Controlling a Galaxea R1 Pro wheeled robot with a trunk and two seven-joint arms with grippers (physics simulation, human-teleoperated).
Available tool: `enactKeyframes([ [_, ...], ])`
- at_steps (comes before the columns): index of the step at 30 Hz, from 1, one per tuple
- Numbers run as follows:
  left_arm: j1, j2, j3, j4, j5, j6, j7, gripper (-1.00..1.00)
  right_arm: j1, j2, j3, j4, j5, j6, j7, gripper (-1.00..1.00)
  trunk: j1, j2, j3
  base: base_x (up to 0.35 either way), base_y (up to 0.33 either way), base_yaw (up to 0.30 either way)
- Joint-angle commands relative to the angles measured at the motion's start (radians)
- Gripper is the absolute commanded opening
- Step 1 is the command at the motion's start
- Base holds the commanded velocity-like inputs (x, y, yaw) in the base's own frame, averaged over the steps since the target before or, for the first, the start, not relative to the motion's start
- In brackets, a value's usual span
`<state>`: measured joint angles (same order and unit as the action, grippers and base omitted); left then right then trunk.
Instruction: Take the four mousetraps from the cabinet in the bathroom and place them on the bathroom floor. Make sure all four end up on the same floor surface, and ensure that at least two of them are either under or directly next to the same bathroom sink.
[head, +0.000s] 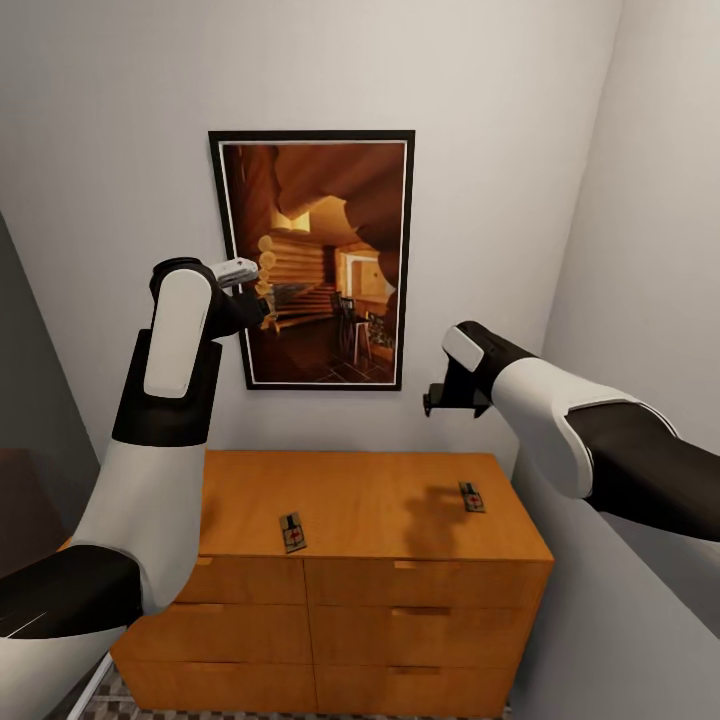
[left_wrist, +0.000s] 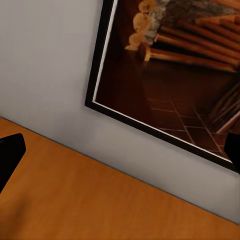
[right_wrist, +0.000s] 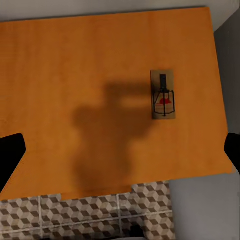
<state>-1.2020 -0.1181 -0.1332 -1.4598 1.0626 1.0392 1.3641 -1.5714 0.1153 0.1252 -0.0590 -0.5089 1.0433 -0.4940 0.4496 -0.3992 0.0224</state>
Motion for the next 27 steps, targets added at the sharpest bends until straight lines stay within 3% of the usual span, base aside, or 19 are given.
enactKeyframes([
  [1, -0.001, 0.0, 0.0, -0.001, 0.009, 0.008, 0.01, 1.0, 0.0, 0.0, 0.008, -0.001, -0.01, 0.004, 0.002, 1.0, 0.0, -0.001, -0.001, 0.0, 0.0, 0.0],
  [15, -0.001, 0.0, 0.0, -0.001, 0.009, 0.008, 0.01, 1.0, 0.003, -0.014, 0.021, -0.005, -0.008, 0.004, 0.053, 1.0, 0.0, -0.001, -0.001, 0.0, -0.021, 0.0],
  [23, -0.001, 0.0, 0.001, -0.001, 0.008, 0.008, 0.01, 1.0, 0.003, -0.048, 0.077, -0.009, -0.007, 0.004, 0.14, 1.0, 0.0, -0.001, -0.001, 0.0, -0.162, 0.0],
  [27, -0.001, 0.0, 0.0, -0.001, 0.008, 0.008, 0.01, 1.0, 0.004, -0.063, 0.128, -0.01, -0.007, 0.004, 0.196, 1.0, 0.0, -0.001, -0.001, 0.0, -0.16, 0.0],
])
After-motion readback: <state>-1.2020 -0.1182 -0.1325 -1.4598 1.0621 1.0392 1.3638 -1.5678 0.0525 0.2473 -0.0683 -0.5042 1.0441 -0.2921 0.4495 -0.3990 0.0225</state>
